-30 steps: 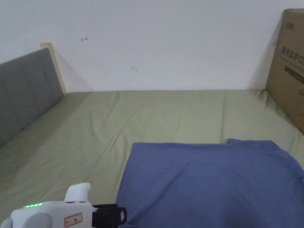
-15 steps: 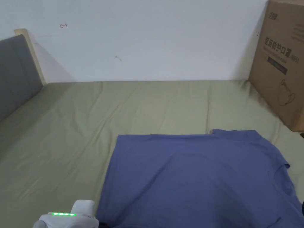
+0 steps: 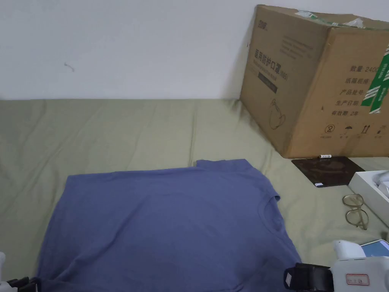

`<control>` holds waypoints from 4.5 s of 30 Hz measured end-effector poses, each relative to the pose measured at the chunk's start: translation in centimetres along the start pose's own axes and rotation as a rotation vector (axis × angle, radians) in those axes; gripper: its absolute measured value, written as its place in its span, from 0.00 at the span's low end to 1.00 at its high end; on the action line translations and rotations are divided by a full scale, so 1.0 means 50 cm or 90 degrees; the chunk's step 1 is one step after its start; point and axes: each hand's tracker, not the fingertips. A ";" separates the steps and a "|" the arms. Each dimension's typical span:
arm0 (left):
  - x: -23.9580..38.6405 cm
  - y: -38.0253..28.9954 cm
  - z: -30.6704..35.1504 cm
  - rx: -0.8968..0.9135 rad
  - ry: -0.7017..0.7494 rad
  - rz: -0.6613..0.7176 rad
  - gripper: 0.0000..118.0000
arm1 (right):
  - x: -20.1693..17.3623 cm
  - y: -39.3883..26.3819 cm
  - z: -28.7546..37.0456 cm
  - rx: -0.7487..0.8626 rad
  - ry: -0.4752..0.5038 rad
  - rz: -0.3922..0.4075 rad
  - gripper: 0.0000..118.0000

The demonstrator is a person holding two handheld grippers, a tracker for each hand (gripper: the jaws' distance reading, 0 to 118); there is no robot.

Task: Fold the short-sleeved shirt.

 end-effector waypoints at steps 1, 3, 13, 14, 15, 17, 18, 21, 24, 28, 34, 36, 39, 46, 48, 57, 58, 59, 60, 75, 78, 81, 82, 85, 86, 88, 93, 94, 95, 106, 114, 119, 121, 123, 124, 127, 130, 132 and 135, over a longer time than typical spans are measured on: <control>0.005 0.008 -0.001 0.000 -0.001 -0.008 0.05 | 0.014 0.005 -0.022 -0.026 -0.019 0.000 0.98; 0.011 0.013 -0.005 0.000 0.010 -0.019 0.05 | 0.035 0.008 -0.063 -0.077 -0.061 0.004 0.97; -0.014 0.005 -0.027 -0.056 0.033 -0.005 0.05 | 0.012 -0.030 -0.067 -0.098 -0.027 0.146 0.07; -0.012 0.004 -0.025 -0.057 0.036 -0.004 0.05 | 0.009 -0.032 -0.054 -0.089 -0.030 0.139 0.07; -0.012 0.004 -0.020 -0.056 0.038 0.000 0.05 | 0.008 -0.031 -0.048 -0.090 -0.030 0.145 0.07; -0.016 0.005 -0.007 -0.048 0.021 0.017 0.05 | 0.010 -0.031 -0.025 -0.072 -0.020 0.149 0.07; -0.017 0.005 0.000 -0.047 0.018 0.017 0.05 | 0.015 -0.032 -0.013 -0.068 -0.015 0.145 0.07; -0.030 -0.002 0.012 -0.062 0.022 -0.001 0.05 | 0.037 -0.037 0.027 -0.061 0.011 0.124 0.07; -0.047 -0.023 0.034 -0.092 0.002 0.007 0.05 | 0.057 -0.051 0.062 -0.070 0.007 0.111 0.07; -0.053 -0.049 0.037 -0.156 -0.018 0.003 0.05 | 0.074 -0.064 0.091 -0.133 0.034 0.048 0.07; -0.058 0.061 0.004 -0.157 -0.042 0.023 0.05 | 0.028 0.049 0.116 -0.093 0.062 0.041 0.07; -0.062 0.127 -0.013 -0.144 -0.046 0.039 0.05 | 0.016 0.115 0.117 -0.073 0.083 0.017 0.07; -0.065 0.213 -0.071 -0.144 -0.037 0.050 0.05 | 0.014 0.226 0.076 -0.076 0.125 -0.068 0.07; -0.085 0.286 -0.210 -0.137 -0.045 0.170 0.33 | 0.003 0.356 -0.083 -0.062 0.092 -0.218 0.32; -0.085 0.288 -0.211 -0.112 -0.050 0.174 0.88 | -0.009 0.350 -0.086 -0.007 0.059 -0.214 0.93; -0.029 0.197 -0.081 0.099 -0.027 0.058 0.97 | -0.059 0.218 0.030 0.157 0.060 -0.050 0.96; -0.011 0.171 -0.057 0.133 -0.030 0.022 0.94 | -0.070 0.189 0.046 0.194 0.069 -0.018 0.94; 0.006 0.141 -0.030 0.174 -0.031 0.003 0.88 | -0.075 0.151 0.064 0.236 0.106 0.011 0.87; 0.018 0.116 -0.007 0.209 -0.030 -0.007 0.67 | -0.078 0.122 0.078 0.272 0.132 0.008 0.60; -0.052 0.072 -0.075 -0.015 -0.048 0.034 0.29 | -0.130 0.007 0.101 0.277 0.193 0.032 0.00; -0.087 0.065 -0.165 -0.059 0.001 0.070 1.00 | -0.131 0.000 0.106 0.262 0.201 0.028 0.00; -0.100 0.043 -0.242 -0.097 0.072 0.079 0.96 | -0.133 -0.011 0.111 0.247 0.208 0.033 0.00; -0.104 0.029 -0.272 -0.131 0.086 0.077 0.96 | -0.137 -0.019 0.116 0.241 0.196 0.038 0.00; -0.067 0.002 -0.307 -0.124 0.118 -0.014 1.00 | -0.136 -0.023 0.114 0.223 0.176 0.042 0.00; -0.054 0.008 -0.314 -0.143 0.149 -0.023 1.00 | -0.134 -0.025 0.114 0.219 0.176 0.039 0.00; -0.050 0.012 -0.302 -0.134 0.133 -0.001 0.94 | -0.126 -0.023 0.110 0.219 0.173 0.029 0.00; -0.040 -0.008 -0.205 -0.038 0.110 -0.012 0.13 | -0.091 0.004 0.085 0.238 0.163 -0.012 0.00; -0.043 -0.008 -0.190 -0.030 0.087 0.002 0.02 | -0.079 0.016 0.072 0.234 0.159 -0.020 0.00; -0.043 -0.007 -0.170 -0.001 0.078 0.009 0.02 | -0.067 0.032 0.059 0.229 0.141 -0.032 0.00; -0.006 0.055 -0.074 0.088 0.037 -0.013 0.02 | 0.054 0.200 -0.168 -0.037 -0.007 -0.115 0.99; -0.016 0.061 -0.101 0.036 0.050 -0.014 0.02 | 0.050 0.169 -0.157 -0.048 0.008 -0.060 0.09; -0.051 0.075 -0.074 0.035 0.033 -0.011 0.02 | 0.048 0.136 -0.049 0.009 0.013 -0.027 0.08; -0.039 0.056 -0.047 0.018 0.026 -0.042 0.02 | 0.062 0.103 -0.012 0.003 0.018 -0.045 0.08; -0.048 0.026 -0.027 0.000 0.030 -0.046 0.02 | 0.072 0.056 0.018 -0.009 0.014 -0.016 0.08; -0.054 0.005 -0.018 -0.014 0.024 -0.042 0.02 | 0.082 0.030 0.028 -0.012 0.005 0.005 0.08; -0.064 -0.062 0.001 -0.067 -0.018 -0.021 0.02 | 0.118 -0.030 0.022 -0.064 -0.001 -0.025 0.08; -0.066 -0.114 0.003 -0.069 -0.036 -0.024 0.03 | 0.143 -0.059 -0.007 -0.053 -0.005 -0.081 0.08; -0.064 -0.125 -0.004 -0.080 -0.040 -0.017 0.06 | 0.138 -0.062 -0.015 -0.036 0.003 -0.098 0.08; -0.070 -0.117 0.009 -0.069 -0.057 0.013 0.73 | 0.106 -0.054 0.001 -0.010 -0.069 -0.072 0.53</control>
